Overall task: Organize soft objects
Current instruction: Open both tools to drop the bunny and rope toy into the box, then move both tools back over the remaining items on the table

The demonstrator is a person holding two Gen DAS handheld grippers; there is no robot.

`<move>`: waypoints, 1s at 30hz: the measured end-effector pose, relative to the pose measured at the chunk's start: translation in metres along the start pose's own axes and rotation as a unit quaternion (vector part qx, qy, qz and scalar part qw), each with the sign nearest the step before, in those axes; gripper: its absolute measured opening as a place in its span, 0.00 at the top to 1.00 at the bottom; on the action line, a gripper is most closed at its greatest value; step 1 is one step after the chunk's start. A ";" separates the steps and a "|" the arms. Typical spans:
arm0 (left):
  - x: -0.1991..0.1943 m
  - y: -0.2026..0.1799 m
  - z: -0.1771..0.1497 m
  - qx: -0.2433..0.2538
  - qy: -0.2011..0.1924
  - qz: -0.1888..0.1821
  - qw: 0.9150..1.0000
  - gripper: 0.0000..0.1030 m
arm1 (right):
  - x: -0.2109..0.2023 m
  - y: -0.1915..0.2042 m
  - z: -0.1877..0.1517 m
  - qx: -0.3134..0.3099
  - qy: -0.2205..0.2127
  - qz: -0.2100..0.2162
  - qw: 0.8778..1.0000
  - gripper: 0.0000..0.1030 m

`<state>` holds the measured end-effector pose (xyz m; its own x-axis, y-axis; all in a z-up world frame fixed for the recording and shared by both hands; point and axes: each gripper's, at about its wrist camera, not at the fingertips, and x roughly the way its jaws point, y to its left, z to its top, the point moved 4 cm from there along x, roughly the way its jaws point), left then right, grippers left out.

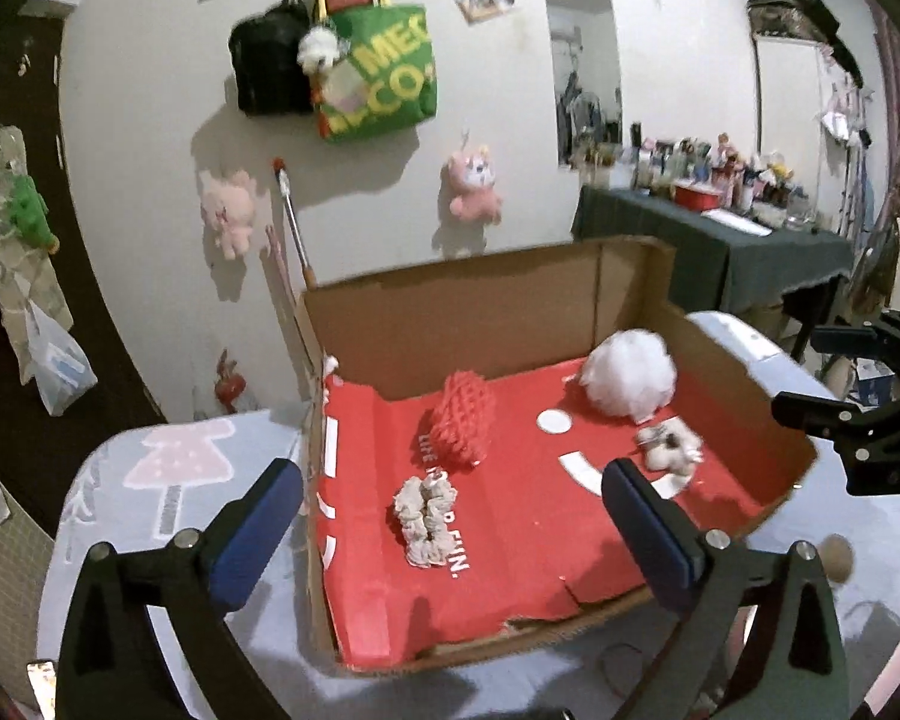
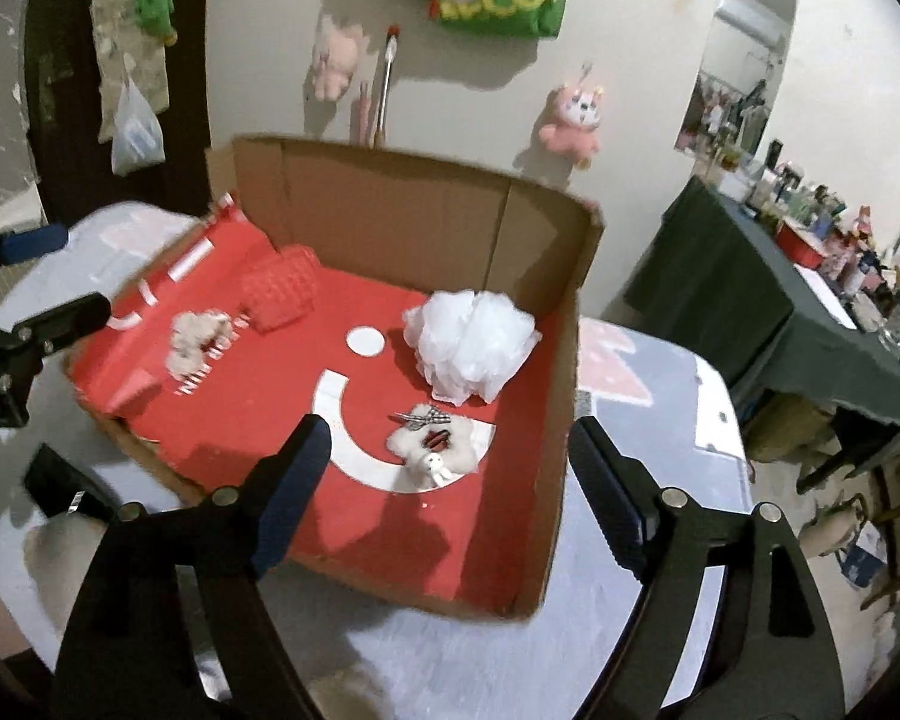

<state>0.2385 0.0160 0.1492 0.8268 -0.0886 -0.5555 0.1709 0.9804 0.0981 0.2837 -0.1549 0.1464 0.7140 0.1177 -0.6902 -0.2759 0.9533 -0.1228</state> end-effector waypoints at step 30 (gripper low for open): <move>-0.178 -0.052 -0.083 -0.040 -0.176 -0.008 0.984 0.00 | -0.194 0.072 -0.106 0.004 -0.210 -0.030 0.977 0.06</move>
<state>0.0375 -0.0046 0.1746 0.9610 -0.1466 -0.2347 0.1553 0.9877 0.0187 0.0578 -0.1387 0.1958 0.9305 0.1644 -0.3274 -0.2221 0.9639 -0.1472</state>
